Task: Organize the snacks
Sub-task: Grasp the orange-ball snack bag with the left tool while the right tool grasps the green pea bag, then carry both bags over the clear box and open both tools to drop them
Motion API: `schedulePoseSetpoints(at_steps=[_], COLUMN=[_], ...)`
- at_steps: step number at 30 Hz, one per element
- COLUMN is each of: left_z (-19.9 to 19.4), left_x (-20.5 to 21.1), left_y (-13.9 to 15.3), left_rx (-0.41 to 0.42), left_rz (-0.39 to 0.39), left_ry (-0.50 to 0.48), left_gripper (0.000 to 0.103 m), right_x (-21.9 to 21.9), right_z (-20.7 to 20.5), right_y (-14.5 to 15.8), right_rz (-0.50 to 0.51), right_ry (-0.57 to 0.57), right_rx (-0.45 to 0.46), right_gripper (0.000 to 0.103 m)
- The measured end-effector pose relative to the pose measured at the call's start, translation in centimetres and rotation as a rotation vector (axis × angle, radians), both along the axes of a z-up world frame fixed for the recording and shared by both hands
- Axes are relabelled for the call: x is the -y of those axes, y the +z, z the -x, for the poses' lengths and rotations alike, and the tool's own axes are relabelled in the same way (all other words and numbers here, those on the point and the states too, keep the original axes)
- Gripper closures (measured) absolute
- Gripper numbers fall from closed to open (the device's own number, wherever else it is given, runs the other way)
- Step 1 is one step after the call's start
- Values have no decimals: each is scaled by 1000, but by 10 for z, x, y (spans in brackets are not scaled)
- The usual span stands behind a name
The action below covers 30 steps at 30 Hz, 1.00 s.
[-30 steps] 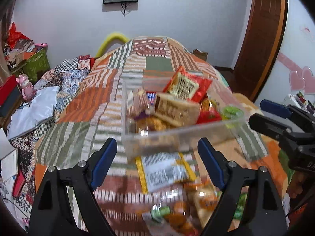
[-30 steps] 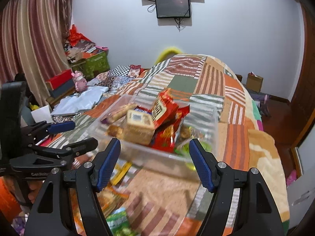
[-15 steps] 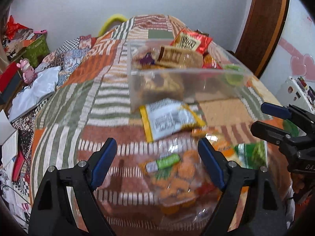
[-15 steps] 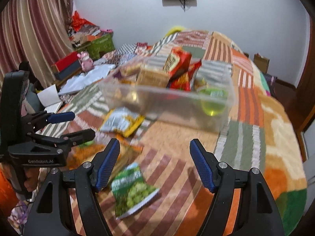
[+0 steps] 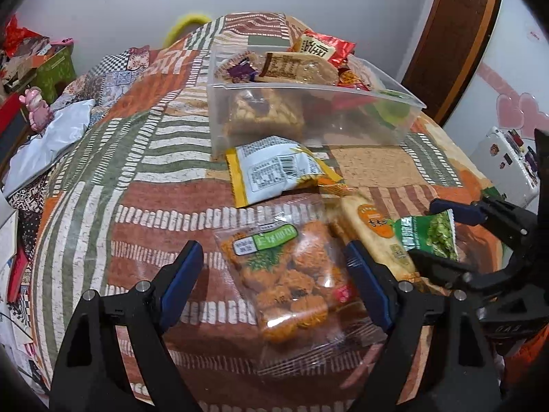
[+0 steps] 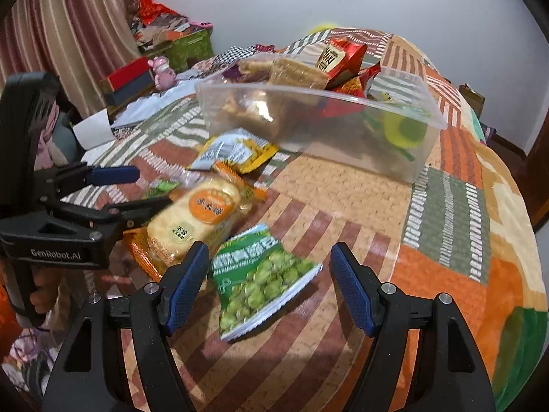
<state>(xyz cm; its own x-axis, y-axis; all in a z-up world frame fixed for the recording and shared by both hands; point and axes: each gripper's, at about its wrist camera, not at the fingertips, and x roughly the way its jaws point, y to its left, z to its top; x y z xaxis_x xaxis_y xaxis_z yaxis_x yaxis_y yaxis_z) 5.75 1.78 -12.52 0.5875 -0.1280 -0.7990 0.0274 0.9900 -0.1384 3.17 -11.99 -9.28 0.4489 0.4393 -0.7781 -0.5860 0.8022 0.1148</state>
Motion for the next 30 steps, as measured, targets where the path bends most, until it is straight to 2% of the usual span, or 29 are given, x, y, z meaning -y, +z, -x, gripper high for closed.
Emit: schedulePoseSetpoints(at_steps=[6, 9, 11, 17, 21, 24, 30], left_z=[-2, -4, -4, -8, -8, -7, -1], left_x=[2, 2, 3, 12, 16, 15, 8], left_y=[-9, -14, -16, -22, -21, -20, -14], left_rx=[-27, -55, -59, -59, -38, -27, -9], left_rz=[16, 46, 37, -3, -23, -22, -4], left_ry=[-1, -4, -7, -11, -18, -23, -16], left_gripper=[13, 13, 13, 13, 25, 39, 44], right_x=[6, 9, 10, 14, 18, 22, 30], right_z=[2, 0, -1, -4, -5, -6, -8], right_y=[-4, -5, -5, -6, -4, -3, 3], right_rz=[1, -17, -39, -75, -85, -93, -119], right_ry=[-11, -13, -12, -32, -47, -62, -93], right_rx=[4, -4, -14, -23, -17, -9, 2], right_gripper=[33, 42, 55, 64, 66, 68, 68])
